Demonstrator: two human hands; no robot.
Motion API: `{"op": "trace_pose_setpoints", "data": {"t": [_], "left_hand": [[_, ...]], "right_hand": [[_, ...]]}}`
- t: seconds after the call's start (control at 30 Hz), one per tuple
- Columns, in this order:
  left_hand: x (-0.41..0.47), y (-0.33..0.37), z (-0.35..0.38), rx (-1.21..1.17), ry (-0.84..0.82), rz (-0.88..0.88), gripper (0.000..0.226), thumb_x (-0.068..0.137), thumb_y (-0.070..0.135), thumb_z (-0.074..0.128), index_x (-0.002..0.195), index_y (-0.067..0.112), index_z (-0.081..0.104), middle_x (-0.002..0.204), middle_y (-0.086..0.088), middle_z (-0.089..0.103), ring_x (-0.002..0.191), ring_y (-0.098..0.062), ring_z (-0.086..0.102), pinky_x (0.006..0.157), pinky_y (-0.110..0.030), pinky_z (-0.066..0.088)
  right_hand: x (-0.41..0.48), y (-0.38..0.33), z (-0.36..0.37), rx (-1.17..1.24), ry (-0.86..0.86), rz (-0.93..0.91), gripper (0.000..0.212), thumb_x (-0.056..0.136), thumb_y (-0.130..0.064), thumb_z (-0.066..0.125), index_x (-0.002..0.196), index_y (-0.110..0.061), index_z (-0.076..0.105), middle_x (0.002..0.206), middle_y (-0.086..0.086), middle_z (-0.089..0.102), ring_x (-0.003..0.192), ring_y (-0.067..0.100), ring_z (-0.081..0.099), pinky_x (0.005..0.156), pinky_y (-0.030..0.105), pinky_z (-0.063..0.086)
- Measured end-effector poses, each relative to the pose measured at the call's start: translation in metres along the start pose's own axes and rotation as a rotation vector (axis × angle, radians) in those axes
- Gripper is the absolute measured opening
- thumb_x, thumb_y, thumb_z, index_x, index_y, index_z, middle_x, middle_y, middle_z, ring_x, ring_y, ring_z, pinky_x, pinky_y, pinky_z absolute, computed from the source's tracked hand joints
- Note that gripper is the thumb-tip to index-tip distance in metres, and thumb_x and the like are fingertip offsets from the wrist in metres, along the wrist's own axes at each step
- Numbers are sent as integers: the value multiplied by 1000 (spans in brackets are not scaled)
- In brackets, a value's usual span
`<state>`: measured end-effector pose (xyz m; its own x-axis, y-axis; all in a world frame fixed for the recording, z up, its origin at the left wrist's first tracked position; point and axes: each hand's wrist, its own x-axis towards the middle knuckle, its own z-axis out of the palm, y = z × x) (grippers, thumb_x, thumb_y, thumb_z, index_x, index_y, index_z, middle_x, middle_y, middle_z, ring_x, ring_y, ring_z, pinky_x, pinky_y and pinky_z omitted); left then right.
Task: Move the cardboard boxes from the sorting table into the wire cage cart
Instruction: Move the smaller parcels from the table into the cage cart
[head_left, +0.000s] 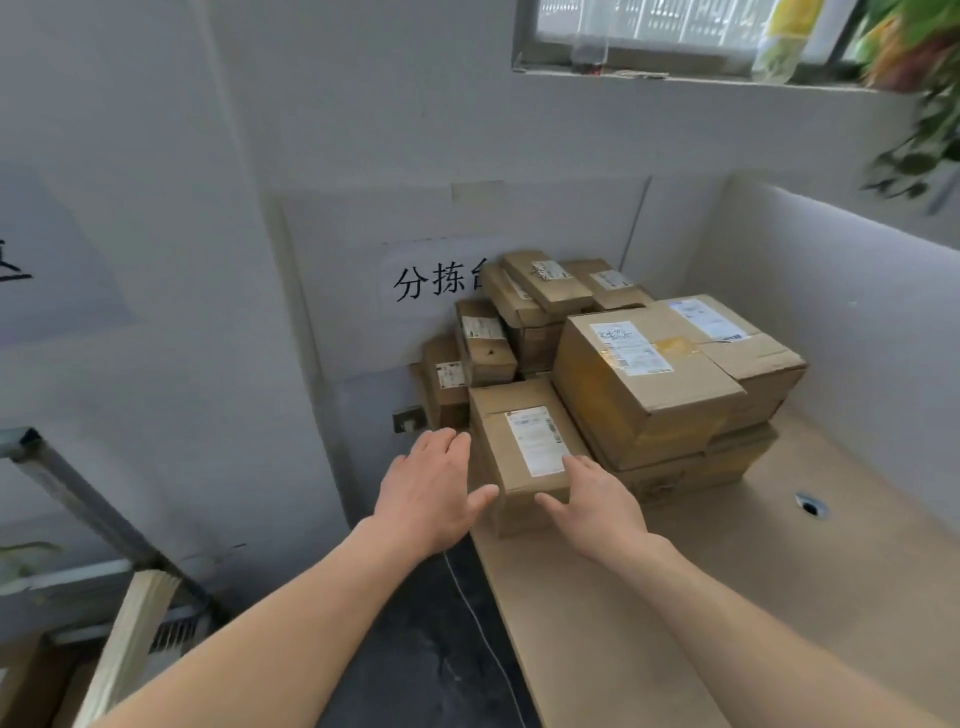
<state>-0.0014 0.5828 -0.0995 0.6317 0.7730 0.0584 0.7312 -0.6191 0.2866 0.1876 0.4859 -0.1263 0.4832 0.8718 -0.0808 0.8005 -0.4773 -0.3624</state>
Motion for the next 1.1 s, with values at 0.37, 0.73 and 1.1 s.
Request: {"op": "trace_pose_setpoints", "data": {"t": [0.37,0.73,1.1], "left_hand": [[94,-28,55,-15,-210,61,73,92,62,52,149,20,34,151,-3,41,140,-23,36,109,-44,41],[125,-31,90,-76,-328,96,61,90,62,54,136,23,47,128,0,54,117,-19,51,90,-38,50],[123,-45,91,-368,-297,-76,66,90,42,69,142,18,36,137,-2,53,116,-22,57,93,-37,51]], "right_hand": [[83,-3,27,43,-90,191,52,91,-49,61,136,-26,53,127,-2,59,114,22,57,88,38,53],[114,8,43,-145,-87,294,66,80,-61,61,132,-21,51,129,9,52,113,32,49,95,41,45],[112,3,61,199,-166,459,72,72,-50,79,128,-23,43,123,0,55,100,17,60,77,34,57]]}}
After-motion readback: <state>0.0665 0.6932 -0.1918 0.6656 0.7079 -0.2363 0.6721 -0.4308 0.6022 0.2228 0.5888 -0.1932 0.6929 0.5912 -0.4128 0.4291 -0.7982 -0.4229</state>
